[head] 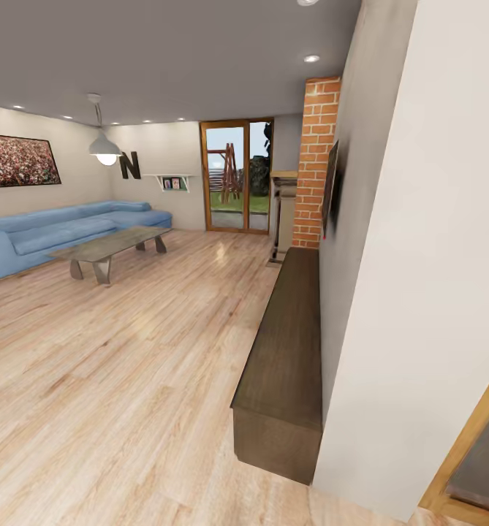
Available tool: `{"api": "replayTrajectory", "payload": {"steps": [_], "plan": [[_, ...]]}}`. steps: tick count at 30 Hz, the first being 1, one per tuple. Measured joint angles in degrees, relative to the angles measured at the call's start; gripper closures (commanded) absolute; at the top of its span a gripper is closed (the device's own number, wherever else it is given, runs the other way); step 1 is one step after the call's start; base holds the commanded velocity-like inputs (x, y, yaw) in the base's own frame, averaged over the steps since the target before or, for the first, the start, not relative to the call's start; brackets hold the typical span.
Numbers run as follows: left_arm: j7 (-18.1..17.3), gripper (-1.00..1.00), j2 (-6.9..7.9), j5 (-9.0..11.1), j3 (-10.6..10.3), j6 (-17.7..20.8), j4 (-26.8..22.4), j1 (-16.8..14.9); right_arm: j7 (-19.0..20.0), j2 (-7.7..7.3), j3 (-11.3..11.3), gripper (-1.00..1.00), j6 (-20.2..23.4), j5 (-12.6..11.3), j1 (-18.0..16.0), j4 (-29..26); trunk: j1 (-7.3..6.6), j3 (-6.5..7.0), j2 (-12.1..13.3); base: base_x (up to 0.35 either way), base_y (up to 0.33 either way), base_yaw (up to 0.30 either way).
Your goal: In the kitchen, take the Vidalia onion out of the sink, dice it on the chopping board with the paring knife, put the diced onion into the bowl on the countertop, then place both the paring knife and the chopping board into the sink.
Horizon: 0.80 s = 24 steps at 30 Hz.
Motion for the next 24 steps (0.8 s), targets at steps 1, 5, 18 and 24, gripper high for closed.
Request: {"api": "replayTrajectory", "payload": {"steps": [1,5,18,24], "plan": [[0.0,-1.0,0.0,0.0,0.0,0.0,0.0,0.0,0.0,0.0,0.0,-1.0,0.0,0.0,0.0,0.0,0.0,0.0,0.0,0.0,0.0,0.0],[0.0,-1.0,0.13,0.18,0.1,-0.34,0.24,0.09,-0.08,1.28,0.28,-1.0,-0.41,-0.08,0.79,-1.05,0.0,0.0,0.0,0.0,0.0,0.0],[0.0,-1.0,0.59,0.16,0.08,-0.35,0.25,0.09,-0.08,2.91,0.31,-1.0,-0.88,0.01,1.03,-1.67,0.0,0.0,0.0,0.0,0.0,0.0],[0.0,-1.0,0.61,0.18,-0.01,-0.34,0.25,0.09,-0.1,3.02,0.31,-1.0,-0.9,-0.06,1.04,-1.68,0.0,0.0,0.0,0.0,0.0,0.0]]}}
